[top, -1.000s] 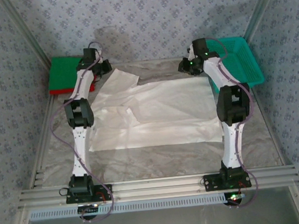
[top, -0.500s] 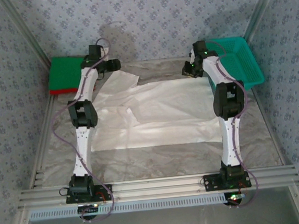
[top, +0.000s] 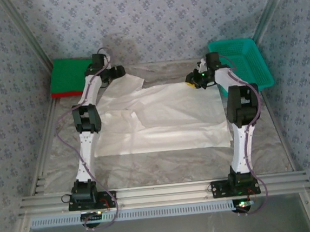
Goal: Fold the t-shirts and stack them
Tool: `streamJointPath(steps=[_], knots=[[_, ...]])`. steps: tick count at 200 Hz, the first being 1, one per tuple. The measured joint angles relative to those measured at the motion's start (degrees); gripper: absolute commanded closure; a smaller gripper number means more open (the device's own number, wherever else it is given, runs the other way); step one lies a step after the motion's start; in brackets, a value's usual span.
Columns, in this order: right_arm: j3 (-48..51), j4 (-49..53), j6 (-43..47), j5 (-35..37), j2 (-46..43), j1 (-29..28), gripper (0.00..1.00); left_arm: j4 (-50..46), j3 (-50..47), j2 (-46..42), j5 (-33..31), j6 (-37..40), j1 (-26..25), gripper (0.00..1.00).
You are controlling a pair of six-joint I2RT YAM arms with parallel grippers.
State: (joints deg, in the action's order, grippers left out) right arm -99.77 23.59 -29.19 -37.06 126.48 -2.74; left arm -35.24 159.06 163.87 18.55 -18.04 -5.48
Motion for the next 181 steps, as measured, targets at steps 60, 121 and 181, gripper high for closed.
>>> streamJointPath(steps=[60,121,181], knots=[[4.48,-9.60,-6.69,-8.50,-3.28,0.92,0.75,8.85,1.92,3.43,6.25,-10.91,0.98,0.31],[6.43,-16.61,-14.12,-13.88,-3.28,2.99,0.75,8.46,2.14,3.96,9.27,-12.00,-0.17,0.44],[6.47,-20.59,-18.12,-15.87,-3.28,3.58,0.75,4.72,2.16,3.93,8.92,-8.57,-1.51,0.81]])
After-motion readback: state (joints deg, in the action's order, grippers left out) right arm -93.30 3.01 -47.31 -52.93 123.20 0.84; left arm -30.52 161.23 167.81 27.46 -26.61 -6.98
